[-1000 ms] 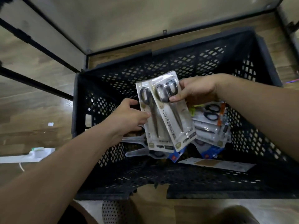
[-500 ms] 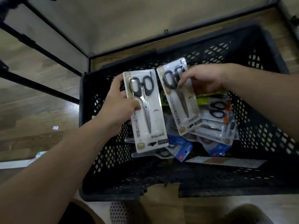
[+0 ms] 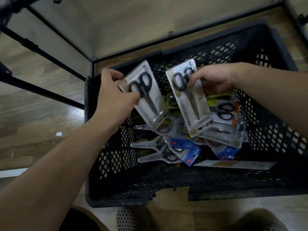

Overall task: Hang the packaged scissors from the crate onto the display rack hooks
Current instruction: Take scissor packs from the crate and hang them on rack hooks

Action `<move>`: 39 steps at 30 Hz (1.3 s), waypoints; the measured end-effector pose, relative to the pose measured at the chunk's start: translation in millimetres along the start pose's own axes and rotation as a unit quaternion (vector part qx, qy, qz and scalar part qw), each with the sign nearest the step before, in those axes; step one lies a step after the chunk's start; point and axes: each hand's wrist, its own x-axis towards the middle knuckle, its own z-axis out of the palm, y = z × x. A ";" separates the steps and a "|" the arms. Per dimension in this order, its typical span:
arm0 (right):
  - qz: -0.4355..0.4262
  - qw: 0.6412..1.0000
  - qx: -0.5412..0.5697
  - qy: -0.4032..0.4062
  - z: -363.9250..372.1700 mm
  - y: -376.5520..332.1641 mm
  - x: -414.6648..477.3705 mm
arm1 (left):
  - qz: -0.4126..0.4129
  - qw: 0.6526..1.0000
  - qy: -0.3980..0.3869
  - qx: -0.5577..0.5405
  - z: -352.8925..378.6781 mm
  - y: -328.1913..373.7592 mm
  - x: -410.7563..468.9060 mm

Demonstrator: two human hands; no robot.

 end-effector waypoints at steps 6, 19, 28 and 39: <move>0.004 0.999 0.022 -0.026 -7.8 3.6 3.7 | -0.102 0.992 -0.050 0.053 -15.5 2.8 2.5; -0.030 0.996 0.077 -0.020 -23.0 6.4 -1.7 | -0.228 0.956 -0.168 0.078 -12.9 -8.0 -20.8; -0.031 0.994 0.107 -0.016 -33.5 16.1 -2.1 | -0.183 0.976 -0.118 -0.027 -24.3 -8.3 -13.9; -0.015 1.000 -0.004 -0.026 -22.7 7.4 -0.1 | -0.165 0.969 -0.184 0.015 -6.8 -19.0 -20.1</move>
